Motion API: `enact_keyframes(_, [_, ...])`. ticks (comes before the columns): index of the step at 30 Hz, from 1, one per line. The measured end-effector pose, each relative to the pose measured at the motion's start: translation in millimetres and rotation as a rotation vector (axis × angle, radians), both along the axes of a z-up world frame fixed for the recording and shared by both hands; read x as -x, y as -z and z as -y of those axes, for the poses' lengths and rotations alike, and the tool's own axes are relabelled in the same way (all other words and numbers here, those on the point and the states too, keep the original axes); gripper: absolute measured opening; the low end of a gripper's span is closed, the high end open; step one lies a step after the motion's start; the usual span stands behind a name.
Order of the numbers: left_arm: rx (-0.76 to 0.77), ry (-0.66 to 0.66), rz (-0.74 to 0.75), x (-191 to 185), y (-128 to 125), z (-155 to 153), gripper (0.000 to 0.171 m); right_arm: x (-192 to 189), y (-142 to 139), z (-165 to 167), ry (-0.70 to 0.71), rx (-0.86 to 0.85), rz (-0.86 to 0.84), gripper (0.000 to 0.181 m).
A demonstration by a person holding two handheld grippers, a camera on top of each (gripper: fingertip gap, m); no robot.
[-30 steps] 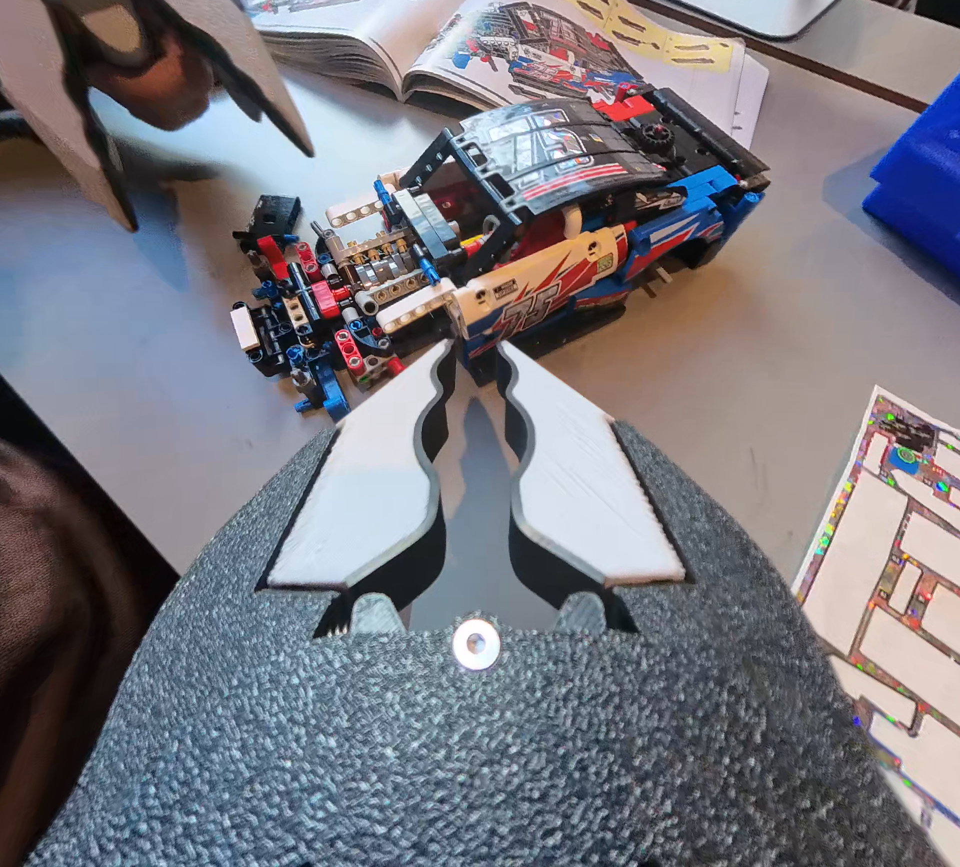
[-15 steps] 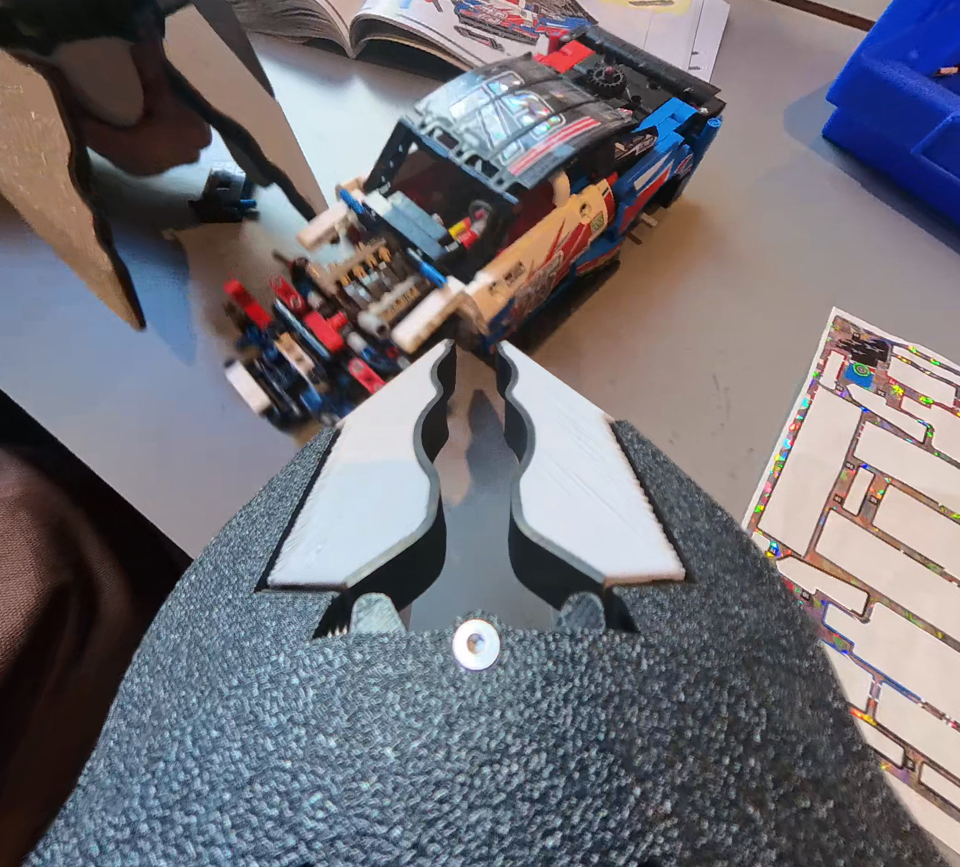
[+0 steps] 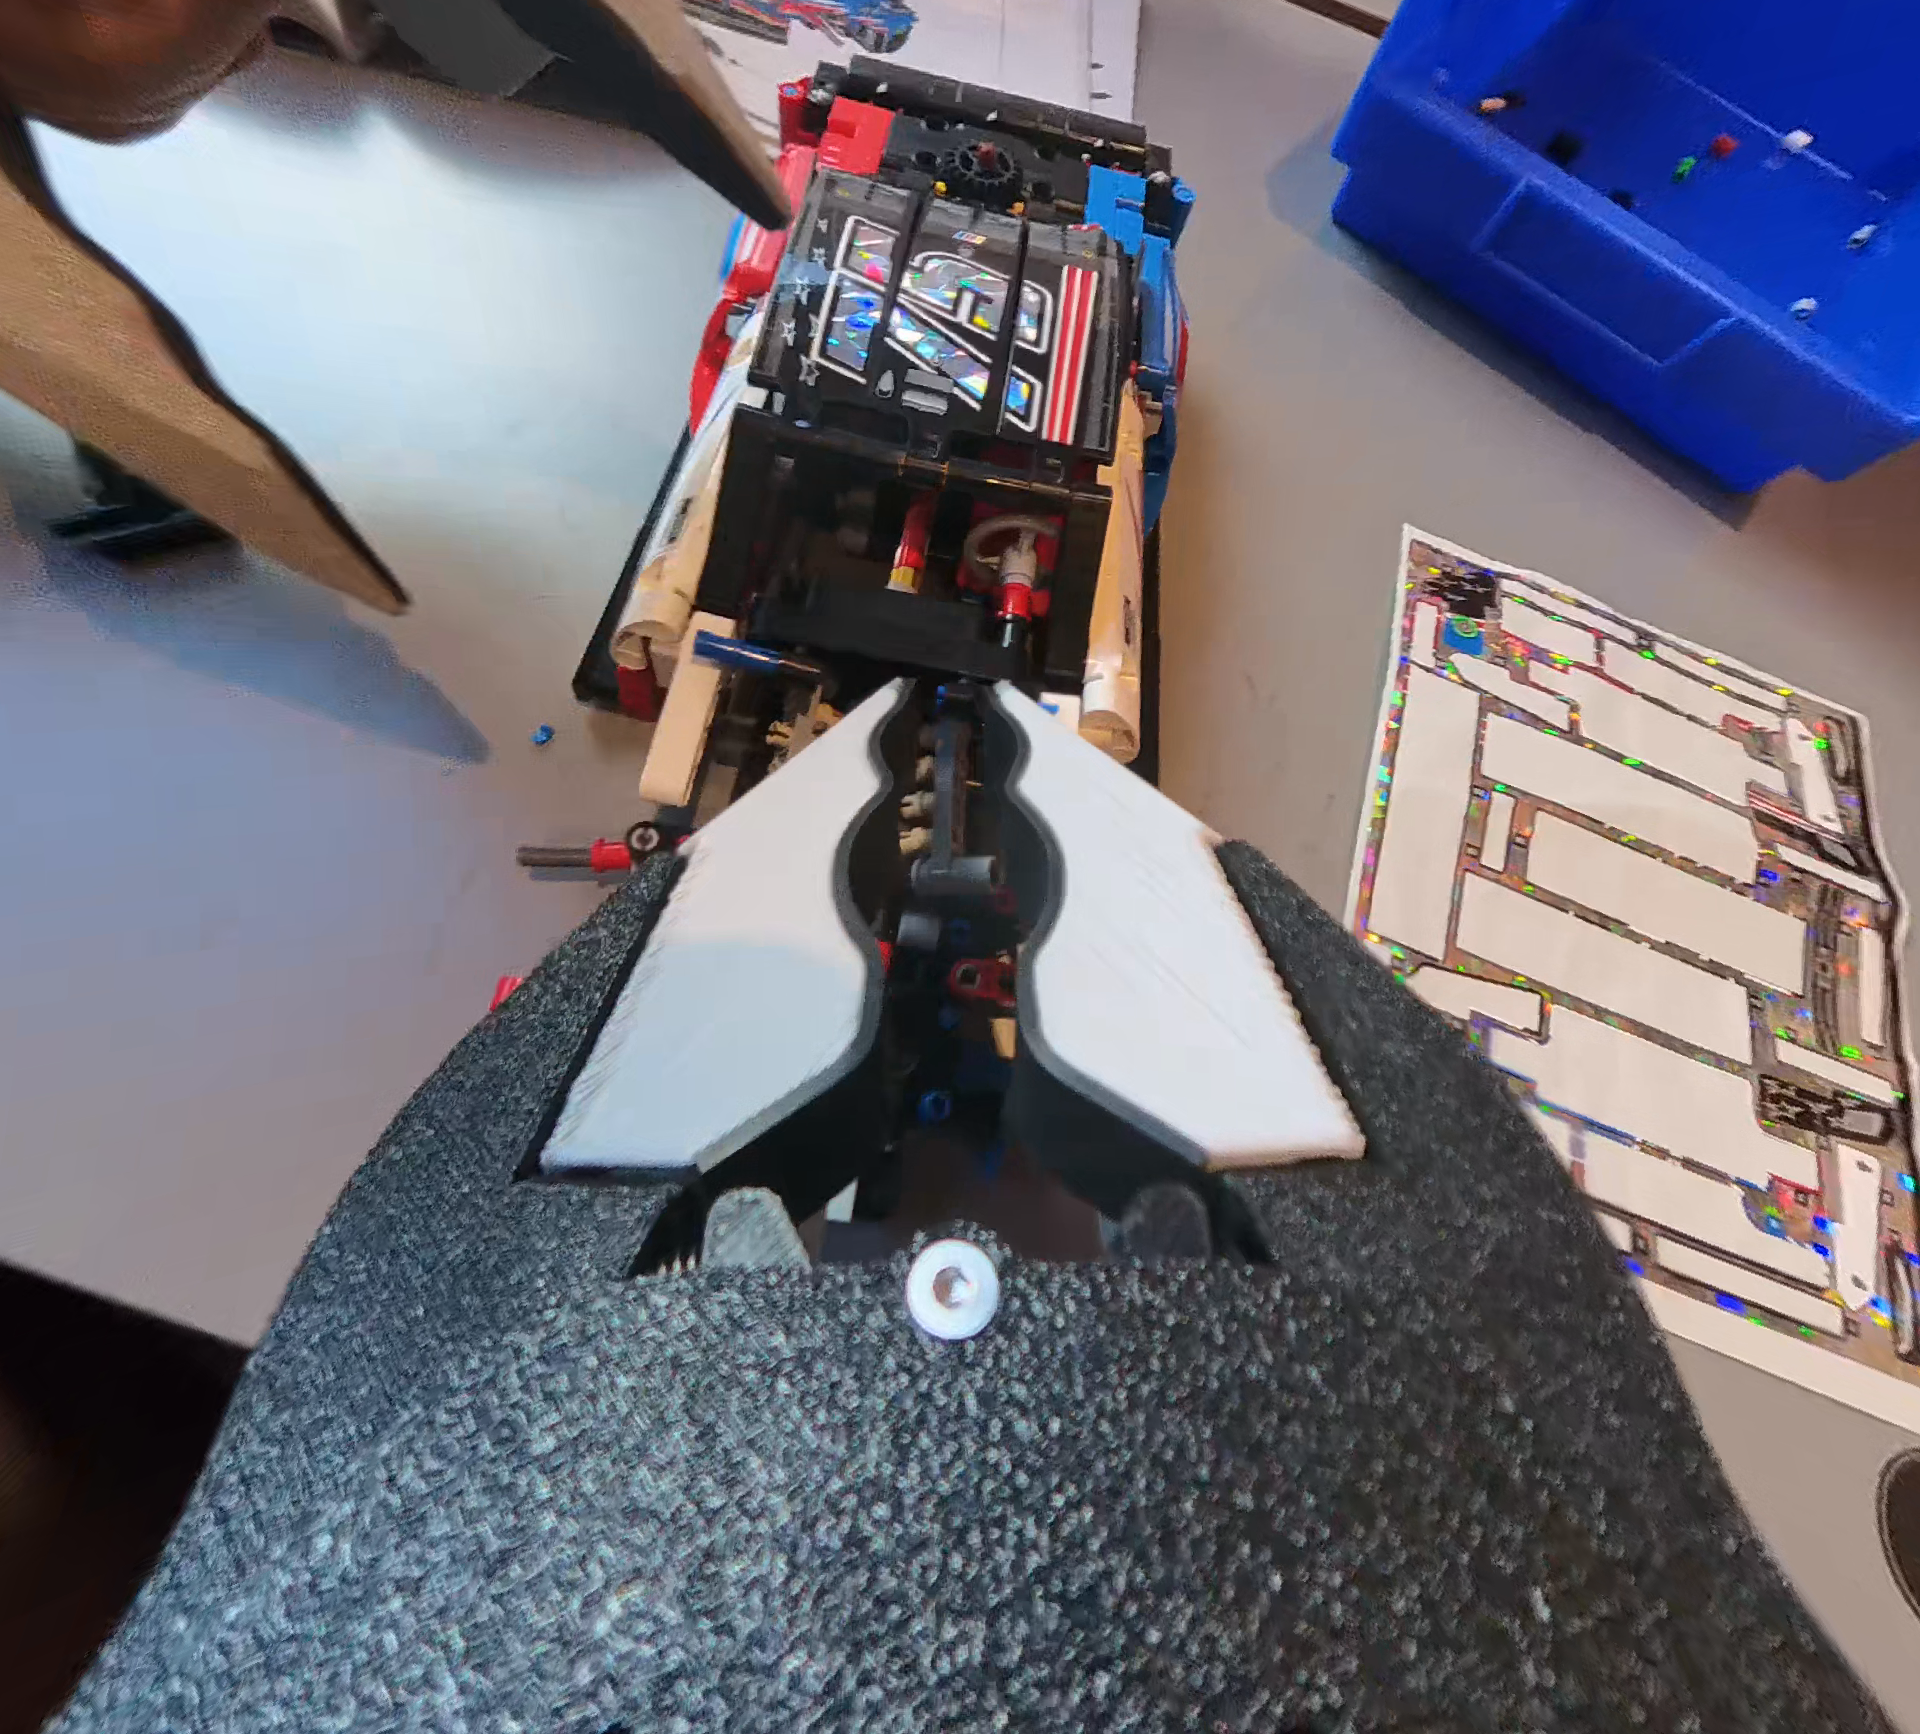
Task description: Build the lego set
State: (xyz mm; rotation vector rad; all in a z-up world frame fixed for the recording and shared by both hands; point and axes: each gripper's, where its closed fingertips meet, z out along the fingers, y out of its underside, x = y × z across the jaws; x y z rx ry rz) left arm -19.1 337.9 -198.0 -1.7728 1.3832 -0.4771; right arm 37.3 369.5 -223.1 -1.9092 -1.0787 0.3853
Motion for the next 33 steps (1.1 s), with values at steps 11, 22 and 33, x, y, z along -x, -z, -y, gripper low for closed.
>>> enact_keyframes(11, [-0.263, 0.106, -0.1, -7, 23, -27, 0.092, -5, 3, -4, 0.067, -0.12, 0.054, 0.013])
enact_keyframes(22, [-0.254, 0.177, -0.111, -12, 31, -27, 0.096, -4, 3, -4, 0.069, -0.128, 0.021, 0.01])
enact_keyframes(33, [-0.225, 0.177, -0.088, -15, 30, -21, 0.096, -4, 3, -5, 0.064, -0.158, 0.005, 0.008])
